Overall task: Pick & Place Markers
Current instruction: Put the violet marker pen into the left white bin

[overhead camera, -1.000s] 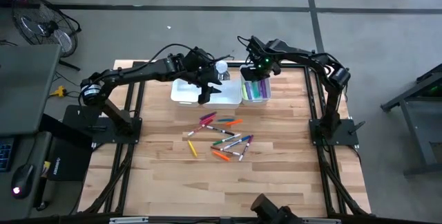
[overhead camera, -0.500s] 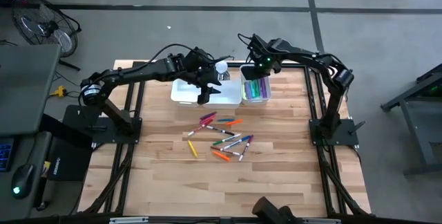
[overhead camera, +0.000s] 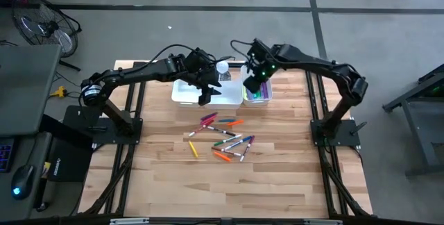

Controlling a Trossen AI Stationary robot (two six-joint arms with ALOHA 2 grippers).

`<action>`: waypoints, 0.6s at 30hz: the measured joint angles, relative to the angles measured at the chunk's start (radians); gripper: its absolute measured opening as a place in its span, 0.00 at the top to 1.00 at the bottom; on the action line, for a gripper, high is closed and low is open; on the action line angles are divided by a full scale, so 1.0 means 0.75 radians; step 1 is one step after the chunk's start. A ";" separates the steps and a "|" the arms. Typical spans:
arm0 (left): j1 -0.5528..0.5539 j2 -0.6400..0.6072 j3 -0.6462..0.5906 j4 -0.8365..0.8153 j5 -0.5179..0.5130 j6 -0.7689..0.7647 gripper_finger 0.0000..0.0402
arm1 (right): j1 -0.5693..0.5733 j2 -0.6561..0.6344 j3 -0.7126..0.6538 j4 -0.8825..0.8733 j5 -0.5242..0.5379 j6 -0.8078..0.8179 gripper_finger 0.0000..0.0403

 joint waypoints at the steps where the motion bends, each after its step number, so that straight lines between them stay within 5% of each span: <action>1: -0.006 0.000 0.000 -0.001 0.000 -0.020 0.61 | 0.025 -0.010 0.000 -0.003 0.000 -0.023 0.76; 7: -0.092 0.000 0.000 -0.009 -0.038 -0.126 0.61 | 0.165 -0.039 0.000 -0.076 0.011 -0.141 0.76; 18: -0.364 0.001 0.000 -0.021 -0.375 -0.414 0.61 | 0.405 -0.087 -0.135 -0.124 0.026 -0.309 0.76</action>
